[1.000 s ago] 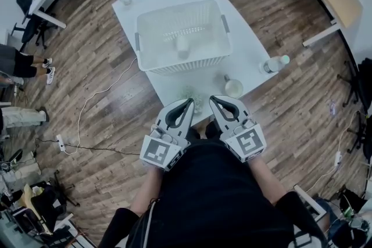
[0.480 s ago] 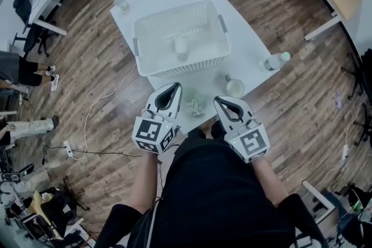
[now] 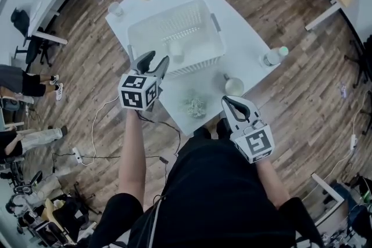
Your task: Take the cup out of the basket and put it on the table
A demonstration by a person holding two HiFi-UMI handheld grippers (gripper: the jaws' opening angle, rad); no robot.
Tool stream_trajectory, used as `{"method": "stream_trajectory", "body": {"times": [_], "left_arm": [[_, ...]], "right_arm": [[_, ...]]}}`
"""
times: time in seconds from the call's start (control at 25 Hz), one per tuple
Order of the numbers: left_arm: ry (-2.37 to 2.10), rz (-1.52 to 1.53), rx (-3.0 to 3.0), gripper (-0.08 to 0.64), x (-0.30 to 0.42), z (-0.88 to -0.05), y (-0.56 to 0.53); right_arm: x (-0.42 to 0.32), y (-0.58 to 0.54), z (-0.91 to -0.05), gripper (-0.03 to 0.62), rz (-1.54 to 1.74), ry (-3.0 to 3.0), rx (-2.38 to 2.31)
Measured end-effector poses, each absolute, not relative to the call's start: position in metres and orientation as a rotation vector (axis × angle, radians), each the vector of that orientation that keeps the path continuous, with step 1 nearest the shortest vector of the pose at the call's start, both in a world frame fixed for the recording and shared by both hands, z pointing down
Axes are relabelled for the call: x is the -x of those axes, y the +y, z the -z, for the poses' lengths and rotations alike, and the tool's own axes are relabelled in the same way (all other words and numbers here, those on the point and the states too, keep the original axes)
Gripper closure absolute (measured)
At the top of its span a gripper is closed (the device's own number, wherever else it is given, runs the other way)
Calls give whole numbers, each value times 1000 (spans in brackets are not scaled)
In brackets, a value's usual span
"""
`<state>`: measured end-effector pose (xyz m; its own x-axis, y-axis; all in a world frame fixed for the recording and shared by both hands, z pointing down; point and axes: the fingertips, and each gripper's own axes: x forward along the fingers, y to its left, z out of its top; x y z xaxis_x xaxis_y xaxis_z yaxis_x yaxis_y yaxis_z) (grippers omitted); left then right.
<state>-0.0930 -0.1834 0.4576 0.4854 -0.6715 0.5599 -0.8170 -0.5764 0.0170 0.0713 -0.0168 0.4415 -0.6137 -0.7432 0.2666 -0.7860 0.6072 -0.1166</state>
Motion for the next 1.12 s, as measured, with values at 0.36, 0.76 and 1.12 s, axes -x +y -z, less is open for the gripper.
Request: {"method": "stream_trajectory", "body": {"times": [0.36,0.76,1.12], "left_arm": [[-1040,-967,-2238,253,84,-527,-234],[-914,-1020,-1983,245,82,-584,-267],[-884,-1134,-1796,245,95,-638,-287]], "right_arm": [[-102,-23,-457,568,-395,-2556,-1342],[-132,-26,-473,568,-467,-2475,-1410],[-148,-33,-484,568,-502,-2434,-1433]]}}
